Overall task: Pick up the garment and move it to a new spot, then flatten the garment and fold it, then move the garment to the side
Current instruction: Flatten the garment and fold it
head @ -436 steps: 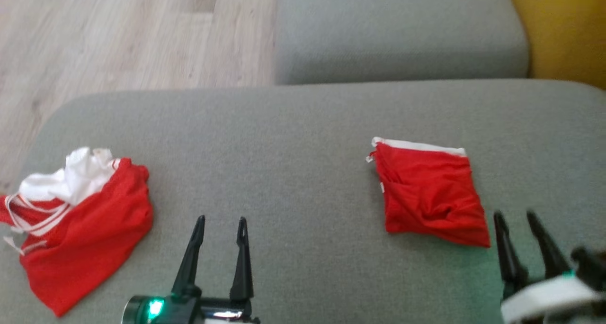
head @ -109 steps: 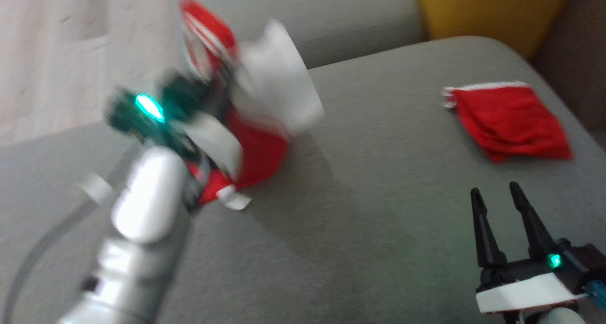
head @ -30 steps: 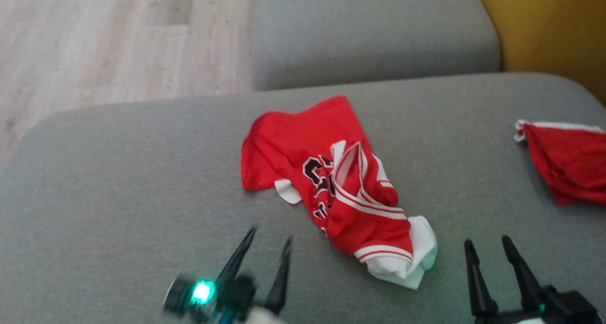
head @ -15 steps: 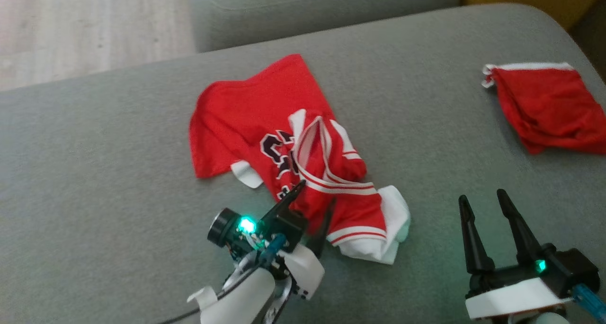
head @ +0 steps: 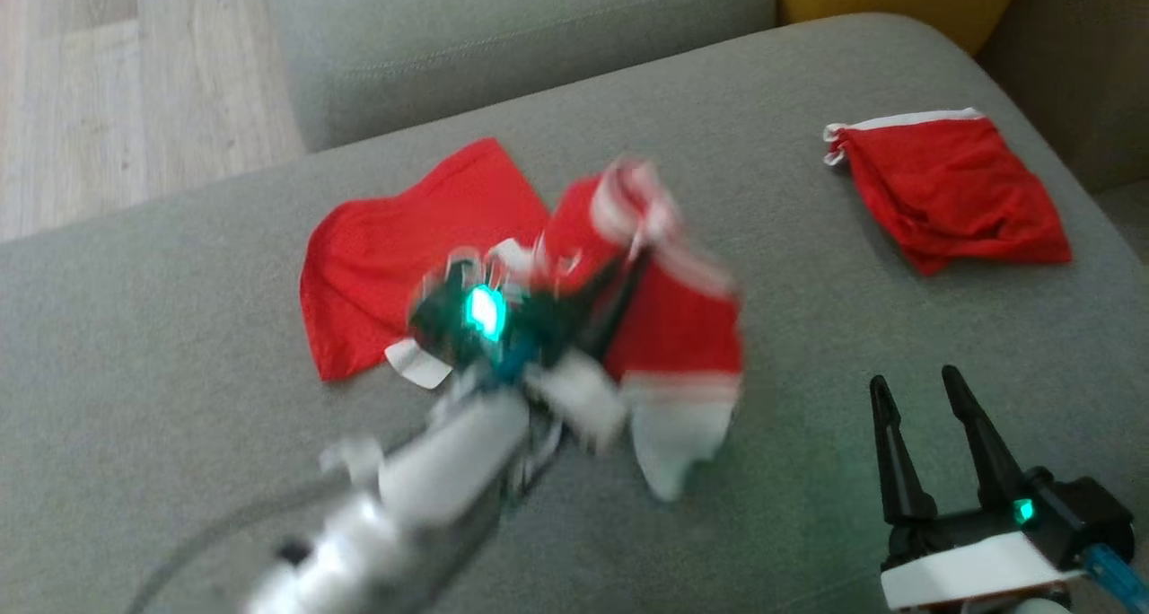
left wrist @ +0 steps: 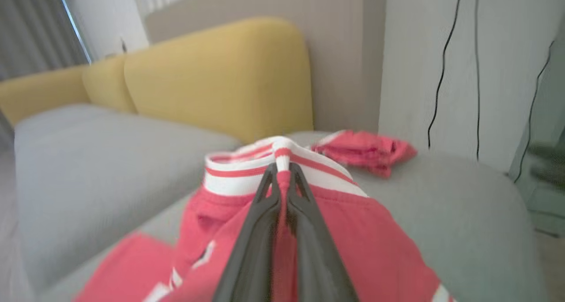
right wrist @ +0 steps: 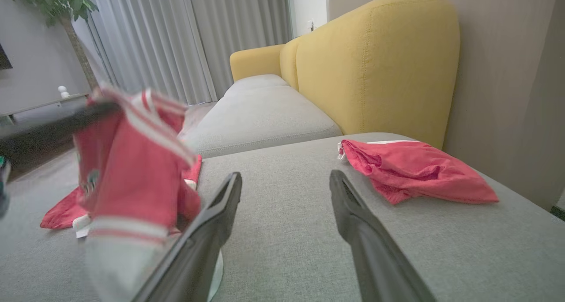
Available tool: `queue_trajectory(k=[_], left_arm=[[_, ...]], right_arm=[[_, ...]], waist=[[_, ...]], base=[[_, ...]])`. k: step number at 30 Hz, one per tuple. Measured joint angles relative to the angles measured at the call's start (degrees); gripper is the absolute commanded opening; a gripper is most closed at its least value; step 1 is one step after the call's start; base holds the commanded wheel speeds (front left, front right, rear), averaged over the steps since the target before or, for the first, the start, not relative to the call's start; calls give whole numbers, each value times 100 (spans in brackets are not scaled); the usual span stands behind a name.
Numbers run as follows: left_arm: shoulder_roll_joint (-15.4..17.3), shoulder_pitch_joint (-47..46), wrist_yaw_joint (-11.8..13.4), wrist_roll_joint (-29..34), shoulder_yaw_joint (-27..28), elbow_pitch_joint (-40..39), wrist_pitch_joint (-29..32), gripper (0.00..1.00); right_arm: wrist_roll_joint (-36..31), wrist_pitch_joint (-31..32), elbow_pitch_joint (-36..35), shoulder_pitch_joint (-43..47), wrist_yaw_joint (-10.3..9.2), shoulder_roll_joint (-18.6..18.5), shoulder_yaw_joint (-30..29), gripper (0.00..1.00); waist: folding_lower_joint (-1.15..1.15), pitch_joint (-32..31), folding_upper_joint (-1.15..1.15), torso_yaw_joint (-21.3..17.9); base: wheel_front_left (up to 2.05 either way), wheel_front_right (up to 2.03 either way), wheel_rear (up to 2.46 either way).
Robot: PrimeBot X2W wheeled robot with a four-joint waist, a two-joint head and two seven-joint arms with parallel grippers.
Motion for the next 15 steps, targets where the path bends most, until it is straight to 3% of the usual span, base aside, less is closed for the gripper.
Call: queue_trajectory(k=[4, 10, 15], left_arm=[[-30, -1318, -146, -81, 237, -144, -156, 0], [-73, -3188, -297, -316, 1489, -260, -301, 0], [189, -3029, -132, -509, 2111, -253, -302, 0]], right_arm=[[-3, 0, -10, 38, 0, 10, -34, 100], [-5, 0, -51, 184, 0, 40, -132, 100], [-27, 0, -121, 259, 0, 62, -245, 100]], waist=[[0, -147, 0, -65], [0, -249, 0, 6], [0, -297, 0, 208]], base=[[0, 0, 0], [0, 0, 0], [0, 0, 0]])
